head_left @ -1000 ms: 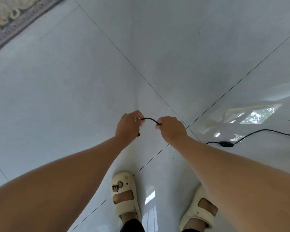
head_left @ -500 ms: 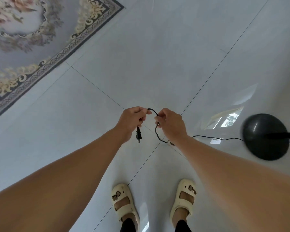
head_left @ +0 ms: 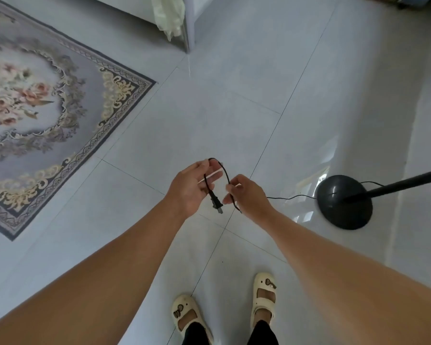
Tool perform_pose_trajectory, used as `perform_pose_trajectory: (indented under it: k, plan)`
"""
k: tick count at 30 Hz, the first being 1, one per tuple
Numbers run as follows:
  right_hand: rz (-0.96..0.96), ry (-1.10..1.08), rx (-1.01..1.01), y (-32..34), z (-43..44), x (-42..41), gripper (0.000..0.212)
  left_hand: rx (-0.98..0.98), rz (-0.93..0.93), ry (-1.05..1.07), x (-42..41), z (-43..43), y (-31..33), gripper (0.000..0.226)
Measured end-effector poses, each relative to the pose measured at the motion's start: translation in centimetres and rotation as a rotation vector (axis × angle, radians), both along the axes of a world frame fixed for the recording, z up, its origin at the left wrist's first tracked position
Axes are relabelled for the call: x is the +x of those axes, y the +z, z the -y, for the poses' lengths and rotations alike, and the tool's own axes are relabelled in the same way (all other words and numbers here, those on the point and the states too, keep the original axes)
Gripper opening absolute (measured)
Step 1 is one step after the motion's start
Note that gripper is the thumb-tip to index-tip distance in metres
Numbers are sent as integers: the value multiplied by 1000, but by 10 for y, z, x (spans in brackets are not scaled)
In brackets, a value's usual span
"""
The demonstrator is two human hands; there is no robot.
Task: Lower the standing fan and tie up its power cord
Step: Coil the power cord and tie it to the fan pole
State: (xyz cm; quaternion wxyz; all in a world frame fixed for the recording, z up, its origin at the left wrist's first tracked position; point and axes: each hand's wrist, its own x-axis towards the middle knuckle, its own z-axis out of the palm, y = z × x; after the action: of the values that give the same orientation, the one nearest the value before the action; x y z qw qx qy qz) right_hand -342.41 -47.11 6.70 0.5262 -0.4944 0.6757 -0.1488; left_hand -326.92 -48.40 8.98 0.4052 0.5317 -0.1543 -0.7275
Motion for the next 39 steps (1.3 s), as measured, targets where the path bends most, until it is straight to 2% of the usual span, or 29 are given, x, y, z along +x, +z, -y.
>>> perform_pose_trajectory:
  k: [10,14,22,27,33,39]
  plan:
    - [61,-185,-33,123,-33,-53,16,-62,-112,-119,-56,-9,123,17]
    - [126,-246,-108,175,-52,-78,17,-74,-135,-173,-81,-19,175,12]
    - [262,-359,-141,270,-81,-137,19,-120,-84,-269,-134,-40,264,15]
    - [302,-381,-193,307,-94,-178,19,-202,9,-300,-184,-52,306,20]
    - [336,-391,-254,336,-92,-235,9,-233,-25,-276,-248,-58,332,29]
    - [309,-369,-224,355,-83,-272,22,-234,-28,-283,-287,-52,355,32]
